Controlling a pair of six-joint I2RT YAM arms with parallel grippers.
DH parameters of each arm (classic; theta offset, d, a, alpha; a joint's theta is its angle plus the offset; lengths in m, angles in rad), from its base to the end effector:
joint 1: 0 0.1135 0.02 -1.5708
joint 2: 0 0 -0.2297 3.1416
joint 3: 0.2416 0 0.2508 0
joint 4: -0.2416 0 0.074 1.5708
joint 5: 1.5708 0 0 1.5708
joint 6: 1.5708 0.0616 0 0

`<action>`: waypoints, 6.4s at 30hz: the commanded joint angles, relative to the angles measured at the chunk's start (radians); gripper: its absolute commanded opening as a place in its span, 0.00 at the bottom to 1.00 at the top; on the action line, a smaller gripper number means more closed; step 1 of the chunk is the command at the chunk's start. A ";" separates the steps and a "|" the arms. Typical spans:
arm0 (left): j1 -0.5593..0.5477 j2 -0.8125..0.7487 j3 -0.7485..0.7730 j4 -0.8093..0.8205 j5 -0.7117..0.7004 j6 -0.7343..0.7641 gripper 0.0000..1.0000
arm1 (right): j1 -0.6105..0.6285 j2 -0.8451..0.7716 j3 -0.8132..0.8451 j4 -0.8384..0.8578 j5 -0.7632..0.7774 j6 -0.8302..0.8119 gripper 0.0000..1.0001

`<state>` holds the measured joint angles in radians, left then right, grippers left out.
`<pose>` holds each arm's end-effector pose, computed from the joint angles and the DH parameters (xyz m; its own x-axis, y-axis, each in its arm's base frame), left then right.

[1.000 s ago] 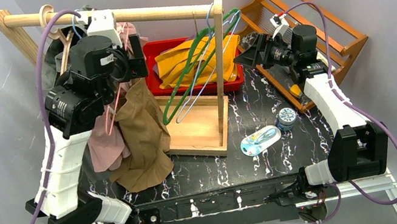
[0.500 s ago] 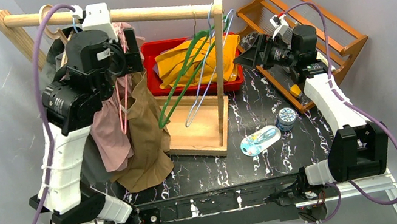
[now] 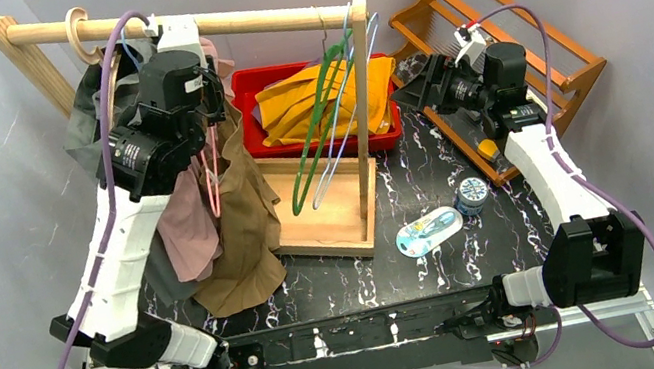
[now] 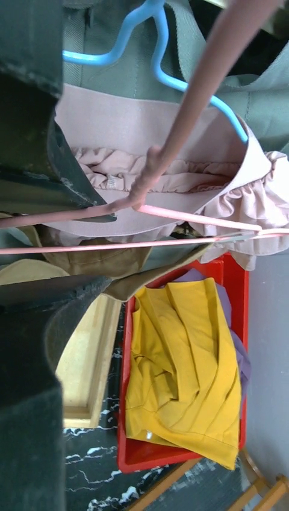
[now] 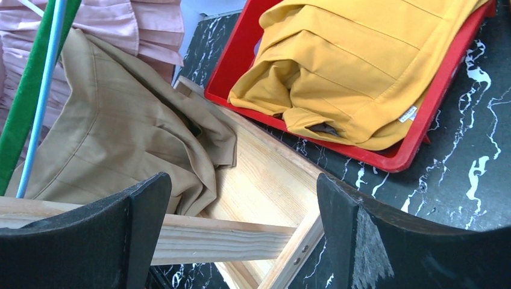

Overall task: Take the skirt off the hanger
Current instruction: Pick up the hanger from the clothesline, then remove the skirt from the hanger.

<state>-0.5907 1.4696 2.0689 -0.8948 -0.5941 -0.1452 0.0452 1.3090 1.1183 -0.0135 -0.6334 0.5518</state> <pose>0.2548 -0.1293 0.4925 -0.2417 0.0178 -0.9702 -0.0184 0.9996 0.0229 0.3301 0.0514 0.3231 -0.4951 0.4006 -0.7710 -0.4179 0.6682 0.6155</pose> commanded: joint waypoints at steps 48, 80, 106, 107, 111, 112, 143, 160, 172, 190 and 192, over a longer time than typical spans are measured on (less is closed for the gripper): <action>0.111 -0.471 -0.412 0.450 0.648 -0.142 0.00 | -0.007 0.014 0.051 -0.028 -0.034 -0.025 0.98; 0.111 -0.342 -0.840 0.753 0.890 -0.596 0.00 | 0.138 0.364 0.086 0.578 -0.308 0.263 0.46; 0.110 -0.259 -0.794 0.712 0.971 -0.630 0.00 | 0.273 0.581 0.208 0.659 -0.311 0.304 0.46; 0.111 -0.258 -0.794 0.709 0.967 -0.630 0.00 | 0.277 0.580 0.205 0.665 -0.317 0.304 0.46; 0.112 -0.257 -0.790 0.709 0.967 -0.630 0.00 | 0.291 0.580 0.198 0.690 -0.340 0.304 0.47; 0.112 -0.255 -0.786 0.708 0.968 -0.629 0.00 | 0.294 0.581 0.197 0.703 -0.346 0.305 0.48; 0.111 -0.226 -0.766 0.705 1.009 -0.636 0.00 | 0.312 0.620 0.238 0.773 -0.354 0.347 0.49; 0.114 -0.222 -0.754 0.690 1.016 -0.625 0.00 | 0.281 0.564 0.171 0.685 -0.329 0.276 0.51; 0.117 -0.228 -0.757 0.689 1.019 -0.626 0.00 | 0.281 0.596 0.195 0.760 -0.356 0.343 0.33; 0.118 -0.226 -0.759 0.688 1.022 -0.621 0.00 | 0.296 0.601 0.202 0.745 -0.314 0.337 0.04; 0.120 -0.226 -0.749 0.654 1.012 -0.593 0.00 | 0.292 0.587 0.203 0.685 -0.276 0.306 0.00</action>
<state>-0.4797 1.2778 1.2636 -0.2192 0.4042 -0.7731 0.3420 1.9289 1.2903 0.7002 -0.9634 0.9062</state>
